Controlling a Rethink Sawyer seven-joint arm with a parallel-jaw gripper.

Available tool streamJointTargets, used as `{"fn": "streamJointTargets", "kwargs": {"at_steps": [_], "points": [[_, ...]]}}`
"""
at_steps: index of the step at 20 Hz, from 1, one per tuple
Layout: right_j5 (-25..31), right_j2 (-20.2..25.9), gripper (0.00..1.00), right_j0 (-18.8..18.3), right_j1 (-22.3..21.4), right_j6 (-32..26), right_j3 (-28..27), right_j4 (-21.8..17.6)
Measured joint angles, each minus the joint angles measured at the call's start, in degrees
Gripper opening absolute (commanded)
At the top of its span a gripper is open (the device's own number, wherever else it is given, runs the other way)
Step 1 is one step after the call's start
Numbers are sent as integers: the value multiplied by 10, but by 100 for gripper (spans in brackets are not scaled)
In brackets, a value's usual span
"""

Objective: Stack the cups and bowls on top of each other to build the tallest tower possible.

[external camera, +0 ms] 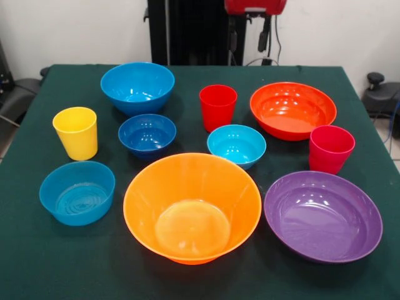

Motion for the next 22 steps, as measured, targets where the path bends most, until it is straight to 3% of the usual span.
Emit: {"fn": "streamJointTargets", "kwargs": {"at_steps": [8,22], "points": [[0,5,100,-12,48,0,-30,0],[0,13,100,-24,59,0,-40,0]]}}
